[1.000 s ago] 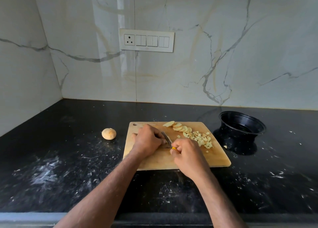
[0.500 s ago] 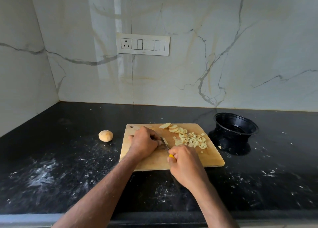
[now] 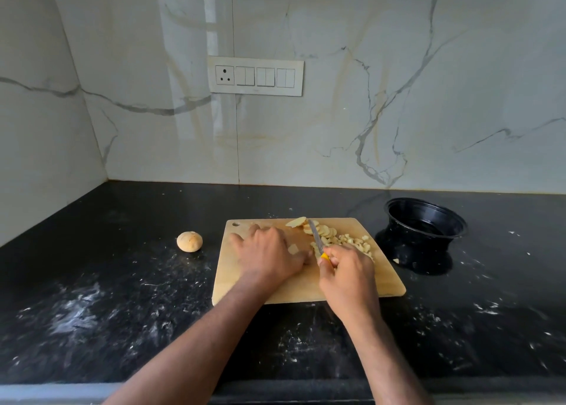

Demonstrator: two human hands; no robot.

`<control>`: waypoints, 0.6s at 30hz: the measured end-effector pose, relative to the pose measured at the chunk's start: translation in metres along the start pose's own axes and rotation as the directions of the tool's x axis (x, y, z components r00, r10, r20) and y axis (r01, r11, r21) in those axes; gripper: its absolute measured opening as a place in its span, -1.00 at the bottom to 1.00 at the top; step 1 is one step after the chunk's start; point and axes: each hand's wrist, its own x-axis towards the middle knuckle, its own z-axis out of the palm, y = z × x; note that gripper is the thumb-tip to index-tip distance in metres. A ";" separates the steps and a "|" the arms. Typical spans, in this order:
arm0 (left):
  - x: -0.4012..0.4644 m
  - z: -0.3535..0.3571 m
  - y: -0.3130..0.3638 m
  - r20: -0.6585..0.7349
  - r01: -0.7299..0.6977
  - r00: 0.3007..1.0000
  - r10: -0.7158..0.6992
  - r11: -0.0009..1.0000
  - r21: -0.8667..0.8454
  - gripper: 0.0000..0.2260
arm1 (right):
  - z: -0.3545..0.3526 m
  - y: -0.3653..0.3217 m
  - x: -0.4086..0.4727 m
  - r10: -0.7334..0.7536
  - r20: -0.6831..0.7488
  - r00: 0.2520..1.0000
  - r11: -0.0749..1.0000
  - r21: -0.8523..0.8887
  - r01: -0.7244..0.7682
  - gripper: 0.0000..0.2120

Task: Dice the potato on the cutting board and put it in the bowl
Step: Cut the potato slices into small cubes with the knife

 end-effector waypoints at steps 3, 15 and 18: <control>0.000 0.003 0.004 -0.040 -0.032 0.999 0.035 0.997 0.075 -0.54 | -0.002 0.004 -0.001 -0.003 0.000 1.000 1.000 -0.005 0.003 -0.92; 0.009 -0.010 -0.026 0.138 -0.132 0.975 0.176 0.950 -0.282 -0.74 | -0.005 0.002 -0.014 -0.032 0.076 0.997 0.997 -0.064 0.037 -0.81; 0.011 -0.014 -0.032 0.124 -0.130 0.976 0.177 0.940 -0.315 -0.91 | -0.006 -0.003 -0.016 -0.069 0.094 0.993 0.993 -0.086 0.077 -0.79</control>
